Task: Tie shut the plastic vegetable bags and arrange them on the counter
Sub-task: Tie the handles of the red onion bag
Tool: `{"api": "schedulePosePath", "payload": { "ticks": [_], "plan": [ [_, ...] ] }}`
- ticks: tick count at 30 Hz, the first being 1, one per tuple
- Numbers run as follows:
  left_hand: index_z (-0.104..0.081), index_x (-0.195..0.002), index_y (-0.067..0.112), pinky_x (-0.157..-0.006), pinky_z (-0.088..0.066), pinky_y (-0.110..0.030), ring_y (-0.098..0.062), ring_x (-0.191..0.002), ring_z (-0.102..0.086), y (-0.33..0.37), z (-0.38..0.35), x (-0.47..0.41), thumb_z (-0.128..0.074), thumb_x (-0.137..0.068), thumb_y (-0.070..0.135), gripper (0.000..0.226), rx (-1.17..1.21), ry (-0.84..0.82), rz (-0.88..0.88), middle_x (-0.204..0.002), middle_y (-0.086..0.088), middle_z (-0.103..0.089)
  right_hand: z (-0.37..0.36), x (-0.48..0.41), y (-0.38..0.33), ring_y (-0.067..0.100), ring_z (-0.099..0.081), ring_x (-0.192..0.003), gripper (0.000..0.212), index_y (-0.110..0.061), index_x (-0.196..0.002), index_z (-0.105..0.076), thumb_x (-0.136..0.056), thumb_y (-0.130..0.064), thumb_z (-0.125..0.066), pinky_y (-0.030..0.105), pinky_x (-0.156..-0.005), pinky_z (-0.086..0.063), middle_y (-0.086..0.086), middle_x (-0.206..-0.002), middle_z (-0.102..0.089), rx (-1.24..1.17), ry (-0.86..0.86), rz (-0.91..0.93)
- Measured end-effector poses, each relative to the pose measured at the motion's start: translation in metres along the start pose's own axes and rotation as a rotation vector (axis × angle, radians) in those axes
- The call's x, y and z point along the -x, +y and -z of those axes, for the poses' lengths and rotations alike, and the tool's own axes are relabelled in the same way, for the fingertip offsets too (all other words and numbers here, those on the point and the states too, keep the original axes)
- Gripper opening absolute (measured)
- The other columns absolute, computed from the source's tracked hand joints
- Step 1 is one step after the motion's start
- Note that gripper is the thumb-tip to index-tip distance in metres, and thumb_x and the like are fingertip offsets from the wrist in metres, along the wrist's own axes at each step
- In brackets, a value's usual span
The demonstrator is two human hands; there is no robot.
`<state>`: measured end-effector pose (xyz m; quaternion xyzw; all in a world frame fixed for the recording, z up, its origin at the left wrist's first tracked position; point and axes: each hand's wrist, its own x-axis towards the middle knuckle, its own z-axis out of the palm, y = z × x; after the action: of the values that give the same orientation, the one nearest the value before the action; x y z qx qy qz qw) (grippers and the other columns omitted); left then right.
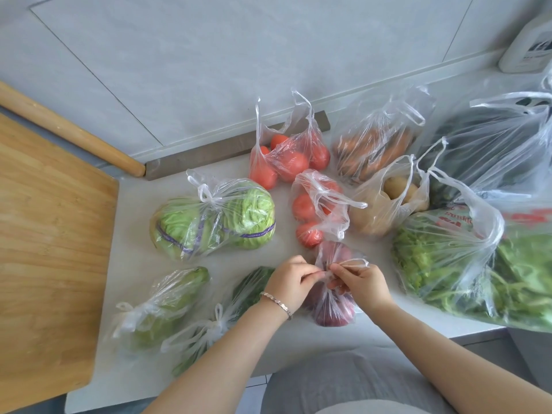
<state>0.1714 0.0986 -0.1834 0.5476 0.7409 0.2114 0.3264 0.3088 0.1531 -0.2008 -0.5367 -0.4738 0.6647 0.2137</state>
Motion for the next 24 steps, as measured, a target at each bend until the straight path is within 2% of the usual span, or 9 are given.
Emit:
{"api": "schedulePosePath", "payload": {
  "ticks": [6, 11, 14, 16, 20, 22, 24],
  "plan": [
    [-0.071, -0.095, 0.008, -0.064, -0.033, -0.020, -0.025, -0.076, -0.059, -0.004, -0.002, 0.000, -0.062, -0.085, 0.026, 0.023, -0.042, -0.057, -0.025, -0.080, -0.004, -0.050, -0.004, -0.004, -0.001, 0.004, -0.060, -0.040, 0.025, -0.002, -0.066, -0.065, -0.089, -0.007, -0.057, 0.011, -0.041, -0.043, -0.007, -0.043, -0.063, 0.022, 0.004, -0.041],
    [-0.061, -0.102, 0.004, -0.070, -0.041, -0.032, -0.026, -0.089, -0.058, -0.002, -0.003, -0.006, -0.052, -0.091, 0.027, 0.027, -0.203, -0.108, -0.068, -0.108, -0.007, -0.054, -0.006, -0.007, 0.000, 0.004, -0.058, -0.039, 0.028, -0.001, -0.066, -0.066, -0.089, -0.015, -0.059, 0.009, -0.049, -0.044, -0.006, -0.046, -0.062, 0.120, 0.035, -0.028],
    [-0.061, -0.102, 0.004, -0.073, -0.045, -0.035, -0.027, -0.091, -0.059, -0.003, -0.006, -0.006, -0.051, -0.091, 0.023, 0.024, -0.150, -0.102, -0.053, -0.109, -0.007, -0.054, -0.007, -0.005, 0.001, 0.003, -0.059, -0.044, 0.025, -0.007, -0.073, -0.069, -0.089, -0.023, -0.058, 0.006, -0.051, -0.042, -0.003, -0.052, -0.064, 0.302, 0.053, 0.001],
    [-0.063, -0.098, 0.003, -0.071, -0.043, -0.030, -0.027, -0.090, -0.059, -0.001, -0.007, -0.007, -0.051, -0.091, 0.019, 0.021, -0.110, -0.097, -0.039, -0.107, -0.008, -0.055, -0.007, -0.003, 0.002, 0.005, -0.061, -0.048, 0.023, -0.011, -0.076, -0.069, -0.089, -0.026, -0.056, 0.007, -0.052, -0.042, 0.001, -0.057, -0.067, 0.390, 0.034, 0.031],
    [-0.065, -0.095, 0.001, -0.070, -0.033, -0.015, -0.019, -0.088, -0.056, 0.003, -0.004, -0.013, -0.053, -0.089, 0.014, 0.019, 0.005, -0.099, 0.002, -0.097, -0.007, -0.054, -0.004, 0.000, 0.001, 0.001, -0.060, -0.044, 0.025, -0.016, -0.069, -0.065, -0.091, -0.021, -0.055, 0.011, -0.056, -0.046, -0.001, -0.060, -0.066, 0.318, -0.012, 0.029],
    [-0.065, -0.092, 0.003, -0.066, -0.034, -0.012, -0.013, -0.082, -0.052, 0.006, -0.001, -0.014, -0.053, -0.089, 0.013, 0.016, 0.083, -0.081, 0.037, -0.090, 0.000, -0.053, -0.002, -0.002, 0.001, 0.002, -0.060, -0.046, 0.028, -0.021, -0.066, -0.063, -0.092, -0.021, -0.053, 0.016, -0.064, -0.047, 0.001, -0.062, -0.066, 0.311, -0.035, 0.041],
    [-0.063, -0.091, 0.008, -0.062, -0.037, -0.009, -0.010, -0.075, -0.054, 0.007, 0.003, -0.012, -0.052, -0.090, 0.016, 0.014, 0.139, -0.082, 0.097, -0.084, 0.003, -0.057, -0.002, -0.003, 0.000, 0.001, -0.057, -0.047, 0.027, -0.017, -0.070, -0.064, -0.093, -0.024, -0.052, 0.014, -0.063, -0.044, 0.001, -0.059, -0.065, 0.376, -0.045, 0.060]
  ]
}}
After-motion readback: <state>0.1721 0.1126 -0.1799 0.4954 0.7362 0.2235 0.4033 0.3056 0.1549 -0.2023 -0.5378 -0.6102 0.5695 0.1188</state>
